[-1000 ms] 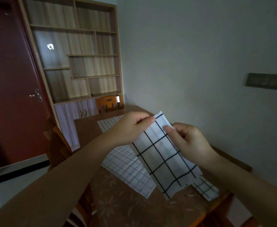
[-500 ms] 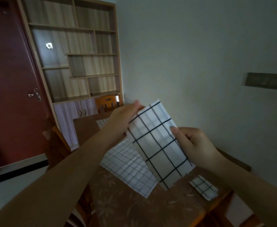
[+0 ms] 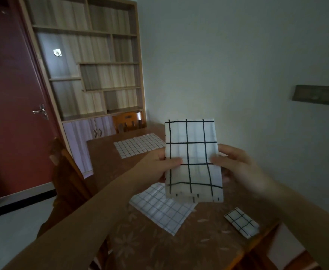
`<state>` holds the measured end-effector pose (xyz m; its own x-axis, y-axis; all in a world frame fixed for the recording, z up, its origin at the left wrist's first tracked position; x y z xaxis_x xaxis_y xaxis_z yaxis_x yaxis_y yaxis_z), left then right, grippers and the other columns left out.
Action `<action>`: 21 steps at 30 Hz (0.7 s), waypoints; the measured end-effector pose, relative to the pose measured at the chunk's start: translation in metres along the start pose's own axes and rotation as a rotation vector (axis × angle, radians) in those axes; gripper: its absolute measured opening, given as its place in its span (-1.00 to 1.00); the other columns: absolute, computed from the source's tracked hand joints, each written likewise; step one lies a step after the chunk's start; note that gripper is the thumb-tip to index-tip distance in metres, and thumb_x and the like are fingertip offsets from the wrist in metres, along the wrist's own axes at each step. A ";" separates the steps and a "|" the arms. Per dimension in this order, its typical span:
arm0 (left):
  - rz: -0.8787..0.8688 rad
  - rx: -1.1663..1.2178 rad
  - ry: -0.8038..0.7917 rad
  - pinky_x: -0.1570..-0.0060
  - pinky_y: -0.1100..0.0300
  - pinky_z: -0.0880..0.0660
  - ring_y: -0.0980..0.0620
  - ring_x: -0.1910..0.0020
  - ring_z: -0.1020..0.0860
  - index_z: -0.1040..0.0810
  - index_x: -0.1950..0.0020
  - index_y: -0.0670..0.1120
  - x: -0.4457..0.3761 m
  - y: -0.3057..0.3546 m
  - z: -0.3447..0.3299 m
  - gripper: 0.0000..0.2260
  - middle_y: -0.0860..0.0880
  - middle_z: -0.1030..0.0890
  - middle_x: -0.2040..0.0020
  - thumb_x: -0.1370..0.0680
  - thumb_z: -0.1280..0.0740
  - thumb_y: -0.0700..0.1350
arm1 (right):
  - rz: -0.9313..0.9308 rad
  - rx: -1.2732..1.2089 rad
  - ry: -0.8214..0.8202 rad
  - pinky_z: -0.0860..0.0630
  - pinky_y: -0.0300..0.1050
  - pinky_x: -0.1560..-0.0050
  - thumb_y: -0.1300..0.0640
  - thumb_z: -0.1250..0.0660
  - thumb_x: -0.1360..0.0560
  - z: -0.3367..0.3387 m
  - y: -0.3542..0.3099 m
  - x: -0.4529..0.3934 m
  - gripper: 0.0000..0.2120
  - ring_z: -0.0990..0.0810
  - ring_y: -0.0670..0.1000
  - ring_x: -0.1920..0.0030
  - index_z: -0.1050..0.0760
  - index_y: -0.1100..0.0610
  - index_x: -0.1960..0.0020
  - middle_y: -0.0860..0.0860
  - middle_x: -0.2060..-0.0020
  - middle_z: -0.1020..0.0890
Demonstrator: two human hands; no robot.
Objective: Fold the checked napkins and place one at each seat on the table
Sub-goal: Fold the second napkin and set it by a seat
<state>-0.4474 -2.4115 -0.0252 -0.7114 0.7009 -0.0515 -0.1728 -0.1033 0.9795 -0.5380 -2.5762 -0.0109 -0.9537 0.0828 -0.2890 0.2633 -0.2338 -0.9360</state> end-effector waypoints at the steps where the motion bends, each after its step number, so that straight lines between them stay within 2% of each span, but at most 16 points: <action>1: 0.003 0.037 0.000 -0.05 0.03 -0.61 -0.06 -0.07 -0.66 -0.58 -0.17 -0.10 0.000 -0.001 0.000 -0.82 -0.10 -0.68 -0.10 -0.59 -0.30 -0.16 | -0.049 -0.035 -0.023 -0.55 -0.21 0.36 0.26 -0.23 -0.57 0.002 0.004 0.000 -0.82 -0.65 -0.01 0.32 -0.59 0.13 -0.07 0.03 0.29 -0.68; 4: 0.027 0.188 0.022 0.12 0.11 -0.63 -0.08 0.03 -0.67 -0.61 -0.09 -0.10 0.000 -0.002 -0.001 -0.85 -0.10 -0.69 -0.01 -0.59 -0.27 -0.21 | -0.131 -0.154 -0.066 -0.58 -0.18 0.37 0.29 -0.19 -0.58 0.001 0.011 -0.001 -0.79 -0.63 -0.01 0.38 -0.57 0.16 -0.09 0.04 0.38 -0.65; 6: 0.018 0.289 0.015 0.18 0.13 -0.63 -0.19 0.03 -0.57 -0.66 0.03 -0.09 0.000 0.000 -0.002 -0.77 -0.22 -0.60 -0.01 -0.59 -0.22 -0.27 | -0.174 -0.236 -0.055 -0.56 -0.22 0.45 0.34 -0.12 -0.58 0.001 0.014 -0.001 -0.77 -0.61 -0.03 0.46 -0.56 0.25 -0.01 0.06 0.43 -0.64; 8: -0.009 0.333 -0.013 0.18 0.11 -0.63 -0.21 0.01 -0.51 -0.69 0.10 -0.07 0.000 0.004 -0.004 -0.71 -0.24 -0.55 -0.01 -0.59 -0.20 -0.29 | -0.174 -0.249 0.005 -0.45 -0.30 0.56 0.40 -0.09 -0.56 0.006 0.012 0.000 -0.71 -0.58 -0.06 0.53 -0.58 0.26 0.12 0.07 0.45 -0.64; 10: 0.008 0.380 0.008 0.22 0.10 -0.62 -0.15 0.08 -0.62 -0.67 0.01 -0.09 0.000 0.005 -0.005 -0.79 -0.18 -0.64 0.03 -0.60 -0.22 -0.23 | -0.145 -0.209 0.047 -0.43 -0.28 0.56 0.40 -0.12 -0.55 0.011 0.013 -0.001 -0.64 -0.58 -0.04 0.51 -0.63 0.19 0.22 0.08 0.40 -0.66; 12: 0.099 0.428 0.062 0.26 0.10 -0.59 -0.07 0.14 -0.66 -0.64 -0.10 -0.09 0.000 0.000 -0.005 -0.77 -0.13 -0.68 0.06 -0.61 -0.22 -0.06 | -0.091 -0.185 0.061 -0.46 -0.29 0.55 0.40 -0.11 -0.57 0.012 0.010 -0.001 -0.65 -0.58 -0.06 0.51 -0.61 0.23 0.21 0.04 0.45 -0.63; 14: 0.210 0.345 0.066 0.32 0.13 -0.56 -0.04 0.20 -0.66 -0.60 -0.15 -0.07 0.002 -0.009 -0.008 -0.60 -0.10 -0.69 0.11 -0.62 -0.12 0.17 | -0.031 -0.111 0.077 -0.49 -0.29 0.52 0.40 -0.07 -0.60 0.016 0.009 -0.003 -0.67 -0.58 -0.08 0.50 -0.57 0.27 0.16 0.00 0.48 -0.61; 15: 0.236 0.263 0.057 0.35 0.15 -0.54 -0.02 0.24 -0.66 -0.59 -0.15 -0.06 0.003 -0.011 -0.009 -0.55 -0.09 -0.69 0.15 -0.62 -0.08 0.23 | -0.004 -0.052 0.081 -0.52 -0.28 0.49 0.40 -0.06 -0.61 0.017 0.009 -0.004 -0.66 -0.61 -0.05 0.47 -0.57 0.26 0.16 0.01 0.45 -0.63; 17: 0.198 0.092 0.060 0.39 0.18 -0.52 0.02 0.32 -0.65 -0.57 -0.12 -0.06 0.004 -0.010 -0.012 -0.64 -0.07 -0.69 0.22 -0.63 -0.14 0.16 | 0.014 0.047 0.078 -0.56 -0.24 0.44 0.40 -0.04 -0.62 0.020 0.011 -0.005 -0.62 -0.64 -0.02 0.40 -0.58 0.23 0.16 0.04 0.36 -0.67; 19: 0.099 -0.064 0.094 0.40 0.20 -0.51 0.06 0.37 -0.61 -0.55 -0.11 -0.03 0.003 -0.005 -0.011 -0.78 -0.08 -0.65 0.19 -0.65 -0.18 0.04 | 0.000 0.083 0.059 -0.58 -0.23 0.37 0.40 -0.01 -0.63 0.020 0.013 -0.005 -0.60 -0.66 0.00 0.31 -0.58 0.23 0.14 0.08 0.24 -0.68; 21: 0.011 -0.171 0.108 0.41 0.22 -0.51 0.07 0.39 -0.59 -0.53 -0.11 -0.02 0.001 -0.001 -0.010 -0.81 -0.09 -0.63 0.15 -0.66 -0.16 -0.02 | 0.042 0.105 0.064 -0.58 -0.25 0.24 0.33 -0.03 -0.60 0.021 0.011 -0.005 -0.66 -0.67 -0.04 0.17 -0.58 0.21 0.08 0.09 0.11 -0.66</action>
<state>-0.4550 -2.4174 -0.0280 -0.7810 0.6206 -0.0703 -0.2712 -0.2356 0.9333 -0.5336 -2.5991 -0.0155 -0.9301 0.1314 -0.3431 0.2832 -0.3387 -0.8973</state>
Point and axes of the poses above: each hand's wrist, its own x-axis away from the middle knuckle, its own z-axis out of the back of the hand, y = z × x, the point moved 6 cm from there along -x, towards the middle knuckle
